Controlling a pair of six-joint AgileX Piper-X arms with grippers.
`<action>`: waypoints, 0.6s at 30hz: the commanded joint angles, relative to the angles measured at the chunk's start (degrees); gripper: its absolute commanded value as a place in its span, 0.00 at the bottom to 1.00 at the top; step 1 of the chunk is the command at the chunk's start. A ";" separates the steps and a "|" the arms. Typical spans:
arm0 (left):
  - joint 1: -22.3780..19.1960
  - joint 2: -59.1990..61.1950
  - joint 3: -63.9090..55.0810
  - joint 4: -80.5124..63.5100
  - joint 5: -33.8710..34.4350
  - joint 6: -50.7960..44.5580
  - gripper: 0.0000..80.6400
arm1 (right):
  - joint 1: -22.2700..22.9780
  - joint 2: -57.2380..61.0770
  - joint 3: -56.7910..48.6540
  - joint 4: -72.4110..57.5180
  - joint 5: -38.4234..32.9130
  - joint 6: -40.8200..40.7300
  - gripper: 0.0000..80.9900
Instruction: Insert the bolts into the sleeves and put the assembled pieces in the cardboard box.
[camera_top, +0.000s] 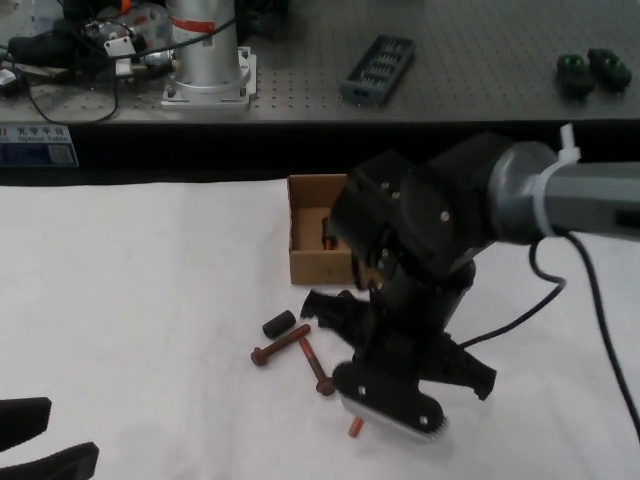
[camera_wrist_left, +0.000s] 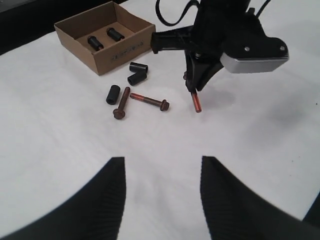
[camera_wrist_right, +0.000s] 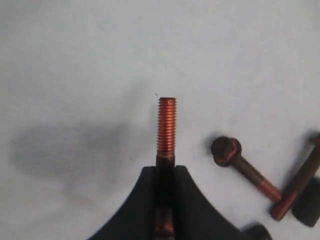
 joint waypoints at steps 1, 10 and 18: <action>0.04 0.32 -0.70 -0.20 -0.37 -1.31 0.43 | 0.24 1.43 0.51 1.67 -0.56 -4.75 0.02; 0.04 0.32 -0.70 -0.22 -0.37 -3.46 0.43 | -0.89 4.76 8.29 -11.21 6.83 -6.56 0.02; 0.04 0.32 -0.70 -0.22 -2.14 -3.30 0.43 | -0.86 4.76 9.68 -15.20 6.83 -6.56 0.06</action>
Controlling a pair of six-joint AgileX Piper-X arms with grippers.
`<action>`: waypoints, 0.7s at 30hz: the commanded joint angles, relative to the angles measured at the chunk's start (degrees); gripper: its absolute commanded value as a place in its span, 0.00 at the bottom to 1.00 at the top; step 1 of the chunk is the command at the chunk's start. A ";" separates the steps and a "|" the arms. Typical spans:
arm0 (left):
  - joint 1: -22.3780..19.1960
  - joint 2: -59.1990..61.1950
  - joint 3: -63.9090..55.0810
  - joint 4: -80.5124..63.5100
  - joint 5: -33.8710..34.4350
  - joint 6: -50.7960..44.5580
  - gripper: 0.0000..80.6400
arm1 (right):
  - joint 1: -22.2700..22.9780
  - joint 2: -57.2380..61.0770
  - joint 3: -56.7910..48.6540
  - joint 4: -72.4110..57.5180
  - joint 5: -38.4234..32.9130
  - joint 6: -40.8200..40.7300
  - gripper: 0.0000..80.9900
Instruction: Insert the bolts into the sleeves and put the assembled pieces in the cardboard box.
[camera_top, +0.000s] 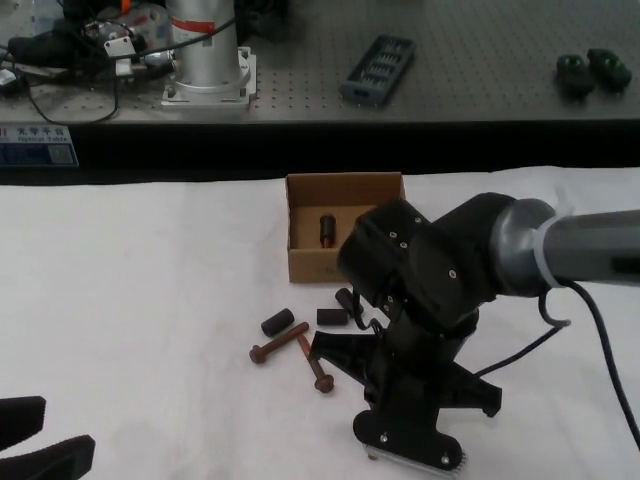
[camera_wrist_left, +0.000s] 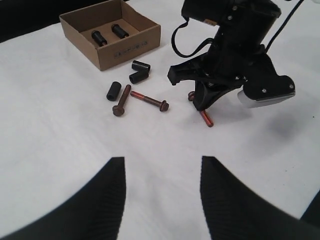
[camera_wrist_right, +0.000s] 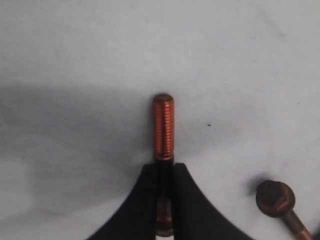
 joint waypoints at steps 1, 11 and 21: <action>0.04 0.32 -0.70 -0.31 -0.81 -0.49 0.43 | -0.83 3.50 1.63 -3.94 2.74 -0.48 0.11; 0.04 0.32 -0.70 -0.31 -0.78 -1.83 0.43 | -0.25 2.24 1.63 -3.66 8.64 3.13 0.44; 0.04 0.32 -0.70 -0.41 -0.38 -6.77 0.43 | 1.25 -9.77 1.63 2.12 7.40 15.78 0.43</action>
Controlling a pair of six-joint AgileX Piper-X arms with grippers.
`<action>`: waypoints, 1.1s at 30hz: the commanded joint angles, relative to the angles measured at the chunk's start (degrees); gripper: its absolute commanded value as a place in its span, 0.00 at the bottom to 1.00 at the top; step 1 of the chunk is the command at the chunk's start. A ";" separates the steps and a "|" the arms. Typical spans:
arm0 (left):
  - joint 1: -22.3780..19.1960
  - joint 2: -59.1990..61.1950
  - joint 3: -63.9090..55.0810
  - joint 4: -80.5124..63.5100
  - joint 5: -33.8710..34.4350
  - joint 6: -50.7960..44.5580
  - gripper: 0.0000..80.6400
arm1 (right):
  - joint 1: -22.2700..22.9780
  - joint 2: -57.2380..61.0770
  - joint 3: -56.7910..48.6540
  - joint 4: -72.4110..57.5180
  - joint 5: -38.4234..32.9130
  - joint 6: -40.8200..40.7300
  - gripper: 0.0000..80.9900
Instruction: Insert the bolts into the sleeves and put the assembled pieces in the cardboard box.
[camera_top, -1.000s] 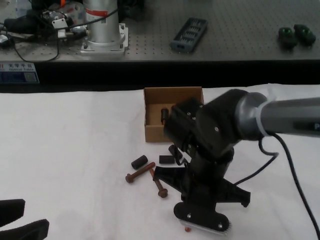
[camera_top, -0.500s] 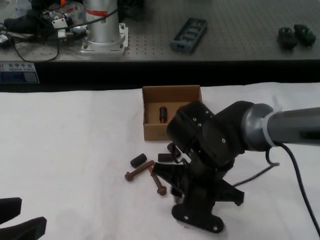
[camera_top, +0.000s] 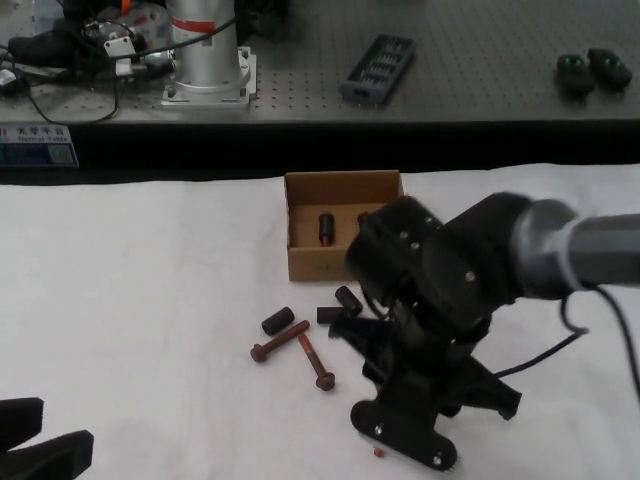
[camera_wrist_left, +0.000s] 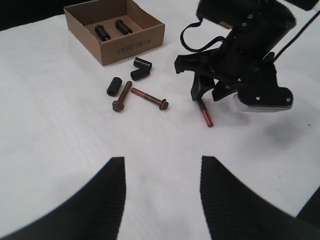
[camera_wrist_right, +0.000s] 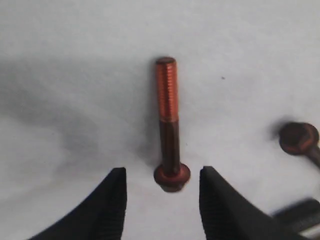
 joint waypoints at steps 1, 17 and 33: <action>0.04 0.32 -0.70 -0.39 0.10 -1.54 0.43 | 0.54 -3.32 -0.26 1.01 -0.39 4.85 0.43; 0.04 0.32 -3.50 -0.32 8.04 -14.60 0.43 | 1.19 -8.46 -0.26 0.84 -9.29 122.18 0.43; 0.04 0.32 -3.50 -0.32 5.27 -14.60 0.43 | 0.52 -4.00 -0.26 3.76 -1.97 164.86 0.43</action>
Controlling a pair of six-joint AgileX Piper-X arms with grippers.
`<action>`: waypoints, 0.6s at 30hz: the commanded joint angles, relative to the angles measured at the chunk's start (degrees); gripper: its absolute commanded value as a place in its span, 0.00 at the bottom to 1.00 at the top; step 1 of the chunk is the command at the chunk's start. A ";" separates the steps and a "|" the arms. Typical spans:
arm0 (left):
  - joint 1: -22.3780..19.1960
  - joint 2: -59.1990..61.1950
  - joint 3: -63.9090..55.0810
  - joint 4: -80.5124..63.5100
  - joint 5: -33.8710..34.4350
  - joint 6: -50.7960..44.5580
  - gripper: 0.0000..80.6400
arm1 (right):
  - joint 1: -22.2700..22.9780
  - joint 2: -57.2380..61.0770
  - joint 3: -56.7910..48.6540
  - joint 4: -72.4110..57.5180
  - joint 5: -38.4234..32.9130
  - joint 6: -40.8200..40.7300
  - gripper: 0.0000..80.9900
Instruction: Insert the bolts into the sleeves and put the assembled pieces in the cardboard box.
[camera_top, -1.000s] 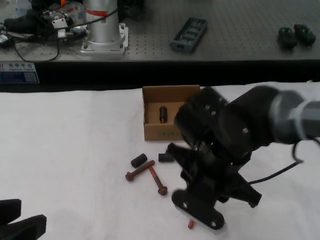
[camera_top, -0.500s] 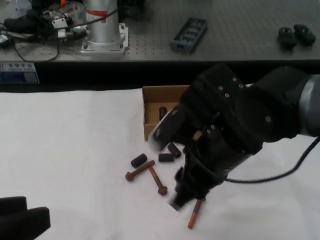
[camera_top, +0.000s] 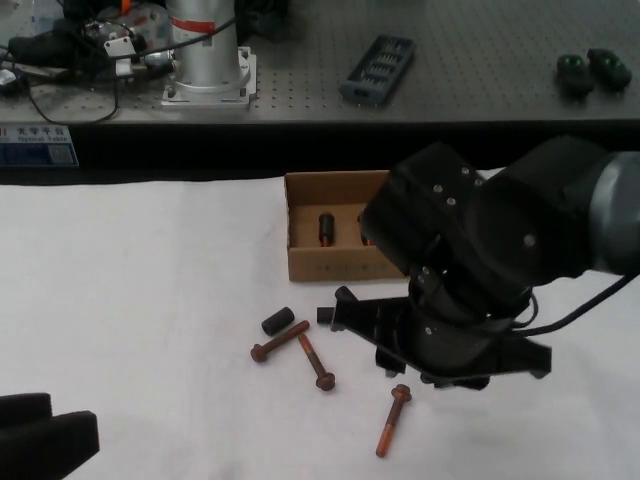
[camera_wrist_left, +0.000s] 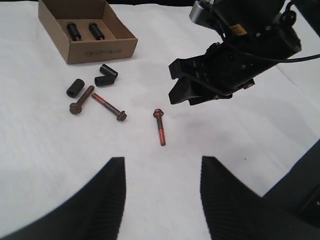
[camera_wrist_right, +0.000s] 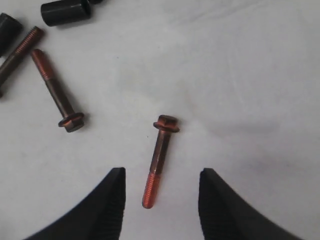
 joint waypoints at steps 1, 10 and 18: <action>0.04 0.32 -0.64 -0.32 -0.33 -0.44 0.43 | -0.37 1.56 -0.26 -2.03 -1.96 0.87 0.43; 0.04 0.32 -0.64 -0.32 -0.33 0.41 0.43 | -1.06 5.89 -0.26 -6.52 -3.08 2.08 0.43; 0.04 0.32 -0.64 -0.32 -0.33 0.41 0.43 | -1.06 8.28 -0.26 -8.47 -2.97 2.08 0.43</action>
